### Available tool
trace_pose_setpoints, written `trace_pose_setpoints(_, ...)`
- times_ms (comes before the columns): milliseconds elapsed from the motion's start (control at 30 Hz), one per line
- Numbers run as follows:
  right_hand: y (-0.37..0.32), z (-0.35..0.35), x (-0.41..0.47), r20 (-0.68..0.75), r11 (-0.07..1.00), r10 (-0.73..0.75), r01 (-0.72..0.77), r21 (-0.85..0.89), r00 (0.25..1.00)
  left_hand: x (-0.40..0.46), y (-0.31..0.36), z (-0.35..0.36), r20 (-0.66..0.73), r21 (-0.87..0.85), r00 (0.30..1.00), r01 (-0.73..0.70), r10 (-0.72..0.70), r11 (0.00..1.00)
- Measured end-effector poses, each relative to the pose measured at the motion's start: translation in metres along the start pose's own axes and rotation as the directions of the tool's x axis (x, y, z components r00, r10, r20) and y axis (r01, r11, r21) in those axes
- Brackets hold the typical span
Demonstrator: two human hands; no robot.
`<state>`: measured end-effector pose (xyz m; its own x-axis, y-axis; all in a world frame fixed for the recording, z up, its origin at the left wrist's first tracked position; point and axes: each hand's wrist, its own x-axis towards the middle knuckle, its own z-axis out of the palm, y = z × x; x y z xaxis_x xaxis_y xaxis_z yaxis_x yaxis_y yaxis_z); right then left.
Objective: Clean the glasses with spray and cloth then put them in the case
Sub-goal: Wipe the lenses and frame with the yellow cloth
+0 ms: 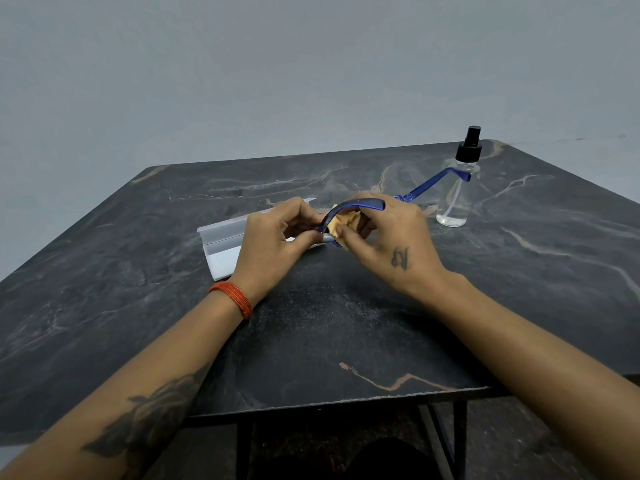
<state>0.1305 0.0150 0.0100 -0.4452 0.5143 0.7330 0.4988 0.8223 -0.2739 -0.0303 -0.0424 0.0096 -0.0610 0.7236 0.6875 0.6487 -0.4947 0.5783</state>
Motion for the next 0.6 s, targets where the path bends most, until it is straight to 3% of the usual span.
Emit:
trace_pose_setpoints(200, -0.0023, -0.0024, 0.0002, 0.033, 0.996, 0.0, -0.003, 0.084, 0.999, 0.0, -0.0012, -0.0005, 0.013, 0.017, 1.0, -0.003, 0.003, 1.0)
trace_pose_setpoints(467, -0.0037, -0.0038, -0.0027, -0.148, 0.989, -0.067, 0.046, -0.142, 0.987, -0.0009, -0.0015, -0.0002, 0.001, -0.03, 1.0, 0.028, -0.028, 0.999)
trace_pose_setpoints(600, -0.003, 0.0006, -0.0037, -0.155, 0.989, -0.112, 0.094, -0.118, 0.982, -0.0014, -0.0001, -0.0002, -0.012, -0.043, 0.999, 0.039, -0.04, 0.998)
